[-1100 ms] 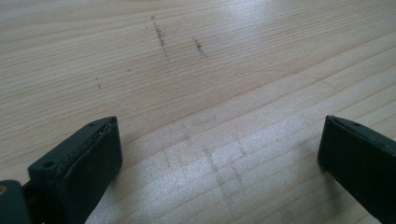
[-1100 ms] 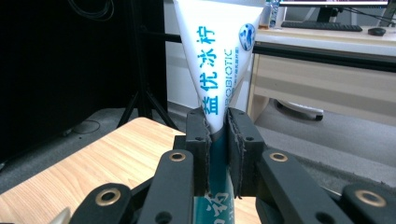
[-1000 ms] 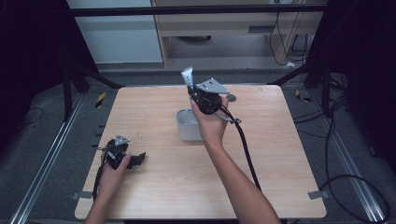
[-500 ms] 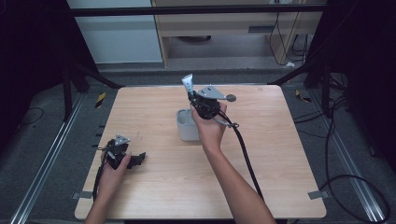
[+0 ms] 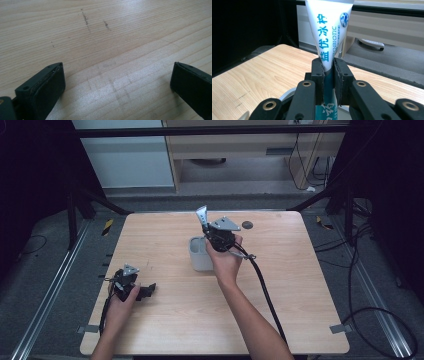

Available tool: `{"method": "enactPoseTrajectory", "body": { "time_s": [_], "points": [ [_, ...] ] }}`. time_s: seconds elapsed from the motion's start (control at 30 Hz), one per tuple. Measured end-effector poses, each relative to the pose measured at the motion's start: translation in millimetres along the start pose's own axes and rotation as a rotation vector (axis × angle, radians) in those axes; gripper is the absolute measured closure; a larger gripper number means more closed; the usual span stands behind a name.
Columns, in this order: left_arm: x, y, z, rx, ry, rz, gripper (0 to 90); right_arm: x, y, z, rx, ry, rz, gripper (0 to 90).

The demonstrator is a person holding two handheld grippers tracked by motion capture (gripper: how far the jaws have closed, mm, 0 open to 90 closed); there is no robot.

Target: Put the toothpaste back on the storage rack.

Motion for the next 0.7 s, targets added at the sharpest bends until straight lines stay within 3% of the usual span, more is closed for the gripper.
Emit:
{"method": "enactPoseTrajectory", "body": {
  "time_s": [0.7],
  "points": [
    [-0.1,-0.1,-0.2,0.000,-0.001,0.000,0.0,-8.9,-0.3,9.4,-0.049,0.024,-0.017,79.4]
  ]
}}
Point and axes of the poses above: each handheld gripper's, and its own axes: y roughly backward along the jaws, z roughly out of its underside, x roughly to its right, the point moved 10 cm from there along -y, roughly forward along the jaws, and after that the axes turned 7 degrees about y, right-handed, at the moved point
